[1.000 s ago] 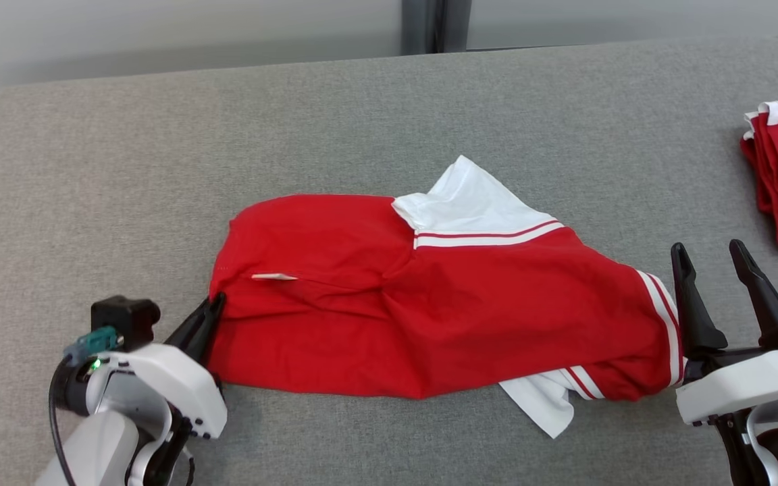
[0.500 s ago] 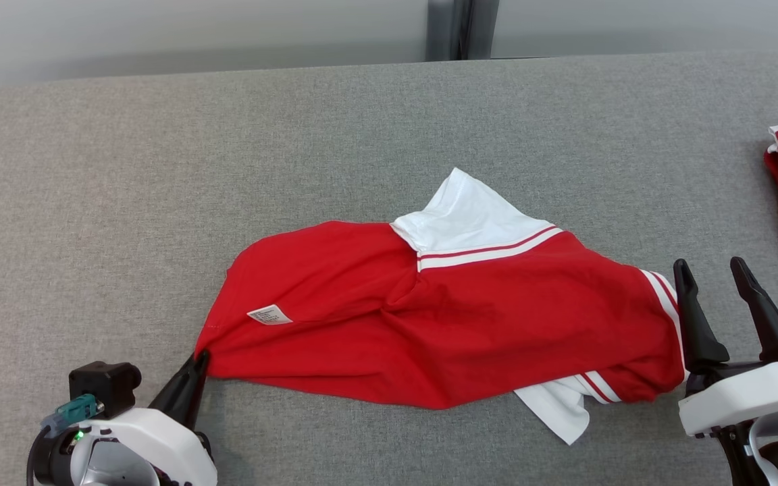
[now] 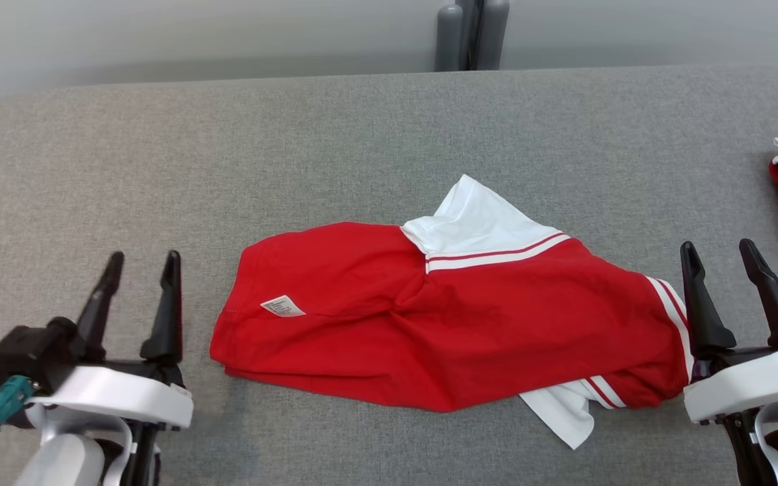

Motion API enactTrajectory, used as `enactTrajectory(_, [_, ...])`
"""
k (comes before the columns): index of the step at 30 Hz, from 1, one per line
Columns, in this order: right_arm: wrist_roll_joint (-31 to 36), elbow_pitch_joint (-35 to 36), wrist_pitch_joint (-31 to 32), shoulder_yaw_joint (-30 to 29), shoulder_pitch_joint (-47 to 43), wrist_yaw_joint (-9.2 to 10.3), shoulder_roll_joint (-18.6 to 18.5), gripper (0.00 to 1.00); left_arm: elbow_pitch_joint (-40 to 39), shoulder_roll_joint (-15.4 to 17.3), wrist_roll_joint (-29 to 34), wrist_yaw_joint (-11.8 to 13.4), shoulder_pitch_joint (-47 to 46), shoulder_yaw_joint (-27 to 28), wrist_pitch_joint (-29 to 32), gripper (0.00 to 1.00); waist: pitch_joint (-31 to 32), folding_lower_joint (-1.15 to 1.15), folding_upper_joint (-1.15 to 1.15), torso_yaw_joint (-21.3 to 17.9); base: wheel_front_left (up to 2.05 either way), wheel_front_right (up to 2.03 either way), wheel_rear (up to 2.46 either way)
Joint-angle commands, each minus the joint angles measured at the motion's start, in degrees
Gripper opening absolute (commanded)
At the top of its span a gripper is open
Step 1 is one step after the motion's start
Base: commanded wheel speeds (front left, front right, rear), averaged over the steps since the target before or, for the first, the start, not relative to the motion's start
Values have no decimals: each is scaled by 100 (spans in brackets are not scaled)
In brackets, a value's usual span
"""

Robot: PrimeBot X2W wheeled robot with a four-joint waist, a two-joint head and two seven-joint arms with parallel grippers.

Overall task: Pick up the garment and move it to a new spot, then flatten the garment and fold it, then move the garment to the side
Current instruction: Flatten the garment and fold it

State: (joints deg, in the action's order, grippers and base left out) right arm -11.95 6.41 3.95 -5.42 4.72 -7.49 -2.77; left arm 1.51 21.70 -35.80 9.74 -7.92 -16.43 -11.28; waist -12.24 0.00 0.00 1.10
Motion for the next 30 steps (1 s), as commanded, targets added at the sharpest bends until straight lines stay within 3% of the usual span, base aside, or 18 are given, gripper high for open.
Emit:
enactTrajectory(1, [59,21,26,-13,67,-2,-27,100,-68,90,91,76,-104,80,-59,100,51,0,0,19,0,0,0])
enactTrajectory(11, [103,95,140,22,59,-2,-28,100,-445,302,265,379,141,212,1,100,154,0,0,52,0,0,0])
enactTrajectory(22, [111,64,179,0,121,-2,-59,100,-612,334,303,484,219,128,118,100,96,0,0,111,0,0,0])
enactTrajectory(30, [-86,-196,277,121,678,-2,-349,100,-780,357,351,496,1,94,149,100,-159,0,0,242,0,0,0])
